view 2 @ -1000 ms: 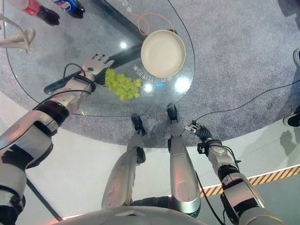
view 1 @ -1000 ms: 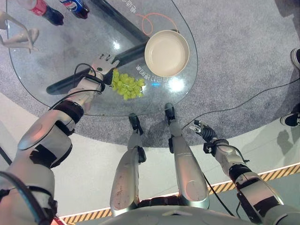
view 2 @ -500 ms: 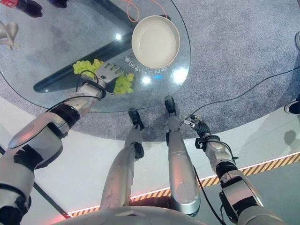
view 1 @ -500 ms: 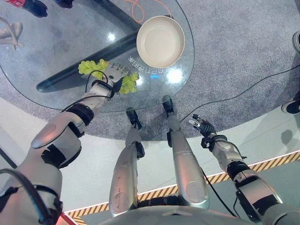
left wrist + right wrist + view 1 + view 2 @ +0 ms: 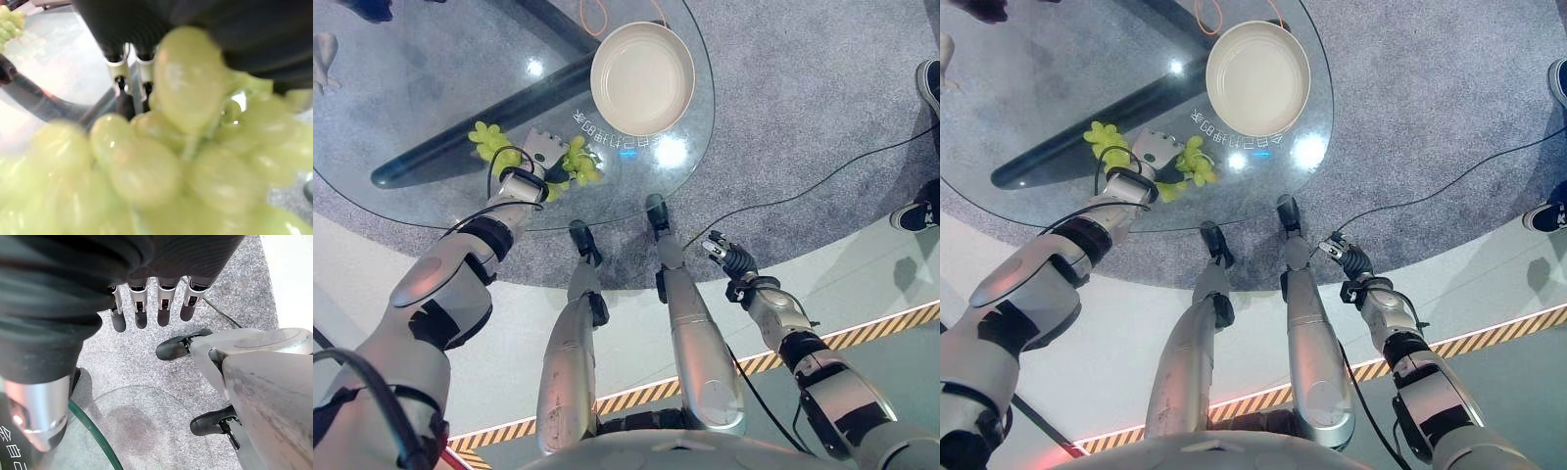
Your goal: Pick up fruits into the plate
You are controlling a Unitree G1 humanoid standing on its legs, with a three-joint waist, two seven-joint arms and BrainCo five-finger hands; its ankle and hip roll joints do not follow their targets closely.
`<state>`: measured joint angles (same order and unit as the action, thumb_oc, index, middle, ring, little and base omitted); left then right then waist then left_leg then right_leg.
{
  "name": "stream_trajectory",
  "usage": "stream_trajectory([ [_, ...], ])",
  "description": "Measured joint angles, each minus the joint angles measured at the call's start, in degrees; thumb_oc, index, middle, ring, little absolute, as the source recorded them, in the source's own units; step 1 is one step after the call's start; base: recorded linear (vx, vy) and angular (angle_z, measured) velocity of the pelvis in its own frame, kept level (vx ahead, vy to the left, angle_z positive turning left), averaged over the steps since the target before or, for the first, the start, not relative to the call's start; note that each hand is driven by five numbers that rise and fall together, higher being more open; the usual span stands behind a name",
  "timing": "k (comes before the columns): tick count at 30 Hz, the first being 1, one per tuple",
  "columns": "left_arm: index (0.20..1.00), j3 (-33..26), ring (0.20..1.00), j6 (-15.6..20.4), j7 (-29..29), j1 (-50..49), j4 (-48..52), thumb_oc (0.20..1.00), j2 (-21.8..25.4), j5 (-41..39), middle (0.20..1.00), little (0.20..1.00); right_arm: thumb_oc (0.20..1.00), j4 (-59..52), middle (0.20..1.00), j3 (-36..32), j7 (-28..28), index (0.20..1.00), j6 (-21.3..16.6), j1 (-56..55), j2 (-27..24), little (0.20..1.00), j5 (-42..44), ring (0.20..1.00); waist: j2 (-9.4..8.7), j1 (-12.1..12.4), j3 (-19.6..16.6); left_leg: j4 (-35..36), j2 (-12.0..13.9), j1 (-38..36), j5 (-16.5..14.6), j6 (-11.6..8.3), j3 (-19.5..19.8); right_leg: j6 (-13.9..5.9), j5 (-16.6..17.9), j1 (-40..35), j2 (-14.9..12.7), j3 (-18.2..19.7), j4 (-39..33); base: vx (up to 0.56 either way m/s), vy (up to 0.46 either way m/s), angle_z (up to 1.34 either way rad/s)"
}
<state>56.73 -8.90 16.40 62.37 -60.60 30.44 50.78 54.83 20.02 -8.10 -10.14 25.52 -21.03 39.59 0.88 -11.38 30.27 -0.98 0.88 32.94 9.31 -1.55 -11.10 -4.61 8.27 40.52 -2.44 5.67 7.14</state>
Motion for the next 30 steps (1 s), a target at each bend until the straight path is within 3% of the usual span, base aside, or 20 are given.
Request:
stream_trajectory([
  [10,0.2,-0.34,0.2,0.18,2.59,-1.34,-2.08,0.2,-0.52,-2.71,0.2,0.2,1.0,0.03,1.0,0.01,-0.02,1.0,0.02,0.42,0.2,1.0,0.98,1.0,-0.25,0.12,-0.12,-1.88,0.05,0.2,-0.78,0.27,0.09,0.28,0.21,-0.37,-0.07,0.02,0.82,0.0,0.0,0.0],
  [17,0.2,-5.28,0.2,4.29,6.69,-5.6,-3.03,0.2,-0.2,-16.96,0.2,0.2,1.0,0.45,1.0,-0.01,-0.1,1.0,-0.03,0.25,1.53,1.0,0.98,1.0,-0.94,1.08,-0.1,-1.61,0.08,-5.84,-1.27,-0.2,0.25,-0.15,-0.15,-6.72,-0.15,-0.03,-0.25,0.0,0.002,0.01],
  [24,0.2,-12.97,0.2,9.59,6.71,-11.07,6.09,0.2,2.96,-27.21,0.2,0.2,1.0,-1.18,1.0,-0.38,-0.59,1.0,-0.1,-2.68,1.99,1.0,0.95,1.0,-0.99,2.9,-0.1,0.69,-0.11,-14.39,-0.99,-0.37,1.93,-0.11,-0.11,-16.28,-0.47,-1.87,-3.05,0.05,0.007,0.1],
  [30,0.2,-20.61,0.2,12.27,2.21,-17.77,17.83,0.2,7.25,-35.04,0.2,0.2,1.0,-8.13,1.0,-2.38,-0.75,1.0,-1.47,-8.18,1.96,1.0,0.89,1.0,-0.89,4.55,-0.31,4.65,0.06,-22.96,-0.45,-0.55,3.68,0.16,0.08,-25.45,-0.69,-4.44,-6.38,0.08,0.0,0.15],
])
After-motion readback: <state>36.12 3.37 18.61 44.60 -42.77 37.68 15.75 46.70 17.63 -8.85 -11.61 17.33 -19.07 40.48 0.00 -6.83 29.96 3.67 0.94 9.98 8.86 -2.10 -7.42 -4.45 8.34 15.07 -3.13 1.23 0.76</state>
